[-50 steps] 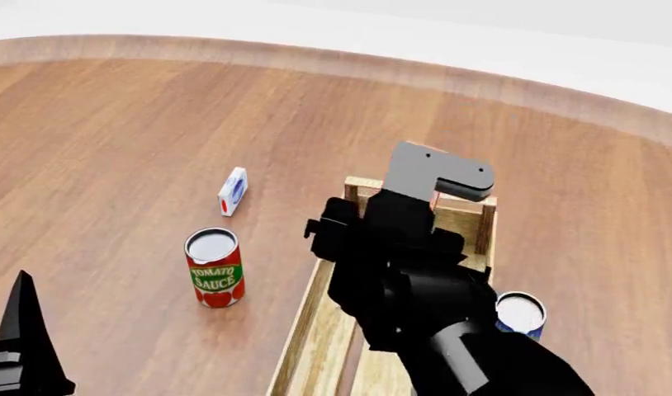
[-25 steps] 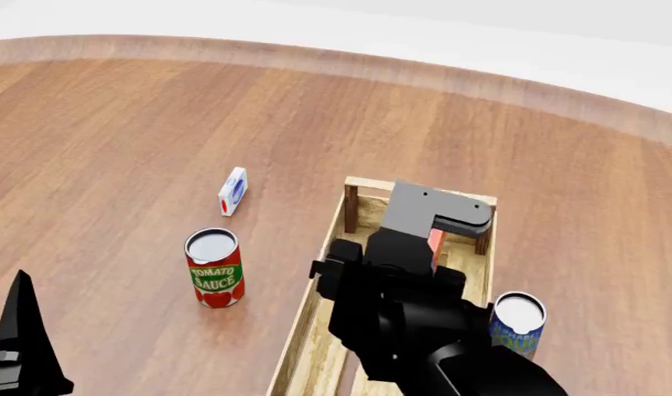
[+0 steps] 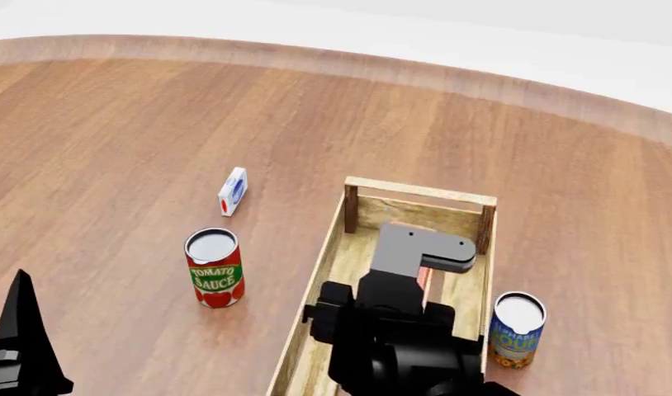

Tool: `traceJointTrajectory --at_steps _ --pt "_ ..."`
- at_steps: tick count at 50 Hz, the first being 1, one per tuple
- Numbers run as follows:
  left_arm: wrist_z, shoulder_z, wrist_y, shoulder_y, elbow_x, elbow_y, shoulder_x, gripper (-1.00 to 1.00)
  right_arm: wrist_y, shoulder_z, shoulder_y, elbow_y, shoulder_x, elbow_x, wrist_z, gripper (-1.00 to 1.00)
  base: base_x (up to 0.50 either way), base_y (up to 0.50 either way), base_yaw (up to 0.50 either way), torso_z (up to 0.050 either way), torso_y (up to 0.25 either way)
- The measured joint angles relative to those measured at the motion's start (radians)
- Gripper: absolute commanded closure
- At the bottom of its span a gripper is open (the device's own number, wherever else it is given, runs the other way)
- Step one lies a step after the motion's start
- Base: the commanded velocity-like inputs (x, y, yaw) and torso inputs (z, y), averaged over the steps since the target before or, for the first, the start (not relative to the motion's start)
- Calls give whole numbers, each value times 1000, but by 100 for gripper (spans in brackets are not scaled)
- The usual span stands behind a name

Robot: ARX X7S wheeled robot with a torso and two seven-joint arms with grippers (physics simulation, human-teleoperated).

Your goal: Pick up the butter and put it in the tray.

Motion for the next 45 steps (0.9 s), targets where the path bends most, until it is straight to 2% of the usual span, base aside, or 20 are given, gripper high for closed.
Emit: traceJointTrajectory --at_steps 45 --pt "-18 9 -20 -6 -12 -9 -12 -100 42 -7 -29 4 0 44 -21 100 0 0 0 0 1"
